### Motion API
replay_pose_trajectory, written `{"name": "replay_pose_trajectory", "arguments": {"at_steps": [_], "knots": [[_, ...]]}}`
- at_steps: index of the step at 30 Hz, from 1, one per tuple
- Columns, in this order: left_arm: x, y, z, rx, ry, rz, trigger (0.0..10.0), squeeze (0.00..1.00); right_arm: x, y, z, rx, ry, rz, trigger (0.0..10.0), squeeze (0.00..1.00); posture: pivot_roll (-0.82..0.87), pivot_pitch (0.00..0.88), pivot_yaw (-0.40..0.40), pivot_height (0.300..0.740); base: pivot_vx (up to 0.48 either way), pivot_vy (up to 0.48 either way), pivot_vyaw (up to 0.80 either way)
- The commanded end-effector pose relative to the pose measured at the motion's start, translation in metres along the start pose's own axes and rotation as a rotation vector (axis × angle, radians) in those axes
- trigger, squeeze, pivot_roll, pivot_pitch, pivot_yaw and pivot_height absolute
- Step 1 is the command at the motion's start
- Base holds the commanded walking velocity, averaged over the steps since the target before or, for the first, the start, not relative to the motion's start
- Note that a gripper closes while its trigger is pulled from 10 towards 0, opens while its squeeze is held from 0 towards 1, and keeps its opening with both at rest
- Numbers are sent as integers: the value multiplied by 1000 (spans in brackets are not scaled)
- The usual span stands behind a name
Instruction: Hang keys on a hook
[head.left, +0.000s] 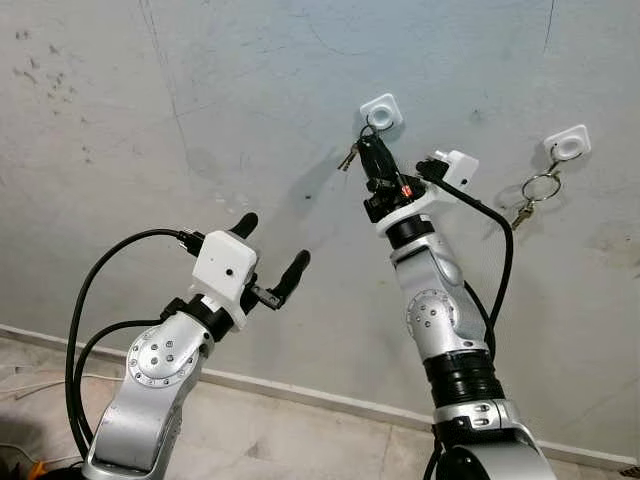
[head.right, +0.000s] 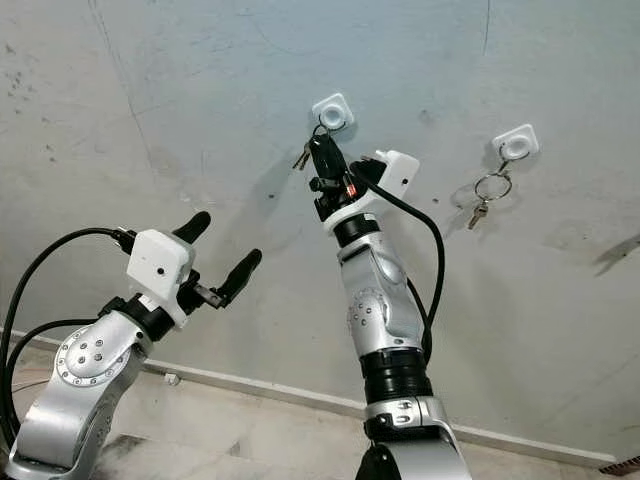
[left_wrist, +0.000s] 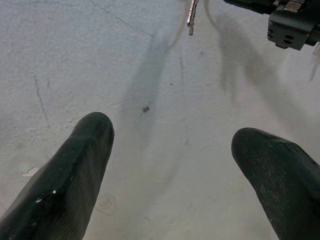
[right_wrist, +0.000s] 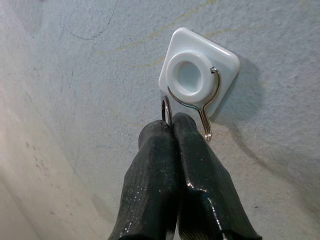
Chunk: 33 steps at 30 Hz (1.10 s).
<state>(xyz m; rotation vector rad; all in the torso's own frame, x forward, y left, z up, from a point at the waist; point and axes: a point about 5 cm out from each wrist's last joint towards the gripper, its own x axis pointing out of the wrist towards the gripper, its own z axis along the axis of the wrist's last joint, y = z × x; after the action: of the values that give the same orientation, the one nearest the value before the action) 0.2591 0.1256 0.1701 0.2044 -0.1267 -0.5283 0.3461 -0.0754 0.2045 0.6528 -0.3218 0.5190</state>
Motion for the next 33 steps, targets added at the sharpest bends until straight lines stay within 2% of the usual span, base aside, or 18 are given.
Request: {"name": "replay_pose_trajectory", "arguments": {"at_steps": [1,4,9,17,33], "knots": [[0,-1,4,3,-10,-12,10000,0,-5,15,-11,66,18,64,10000,0,337,0,-22,740,0,0,0],[0,-1,4,3,-10,-13,10000,0,-9,23,-11,89,35,140,10000,0,335,0,-20,740,0,0,0],[0,-1,4,5,-9,-14,10000,0,-11,26,-12,96,49,168,10000,0,337,0,-19,740,0,0,0],[0,-1,4,4,-8,-17,10000,0,-9,25,-12,89,50,147,10000,0,336,0,-18,740,0,0,0],[0,-2,3,4,-6,-20,10000,0,-6,9,-11,72,29,50,10000,0,337,0,-15,740,0,0,0]]}}
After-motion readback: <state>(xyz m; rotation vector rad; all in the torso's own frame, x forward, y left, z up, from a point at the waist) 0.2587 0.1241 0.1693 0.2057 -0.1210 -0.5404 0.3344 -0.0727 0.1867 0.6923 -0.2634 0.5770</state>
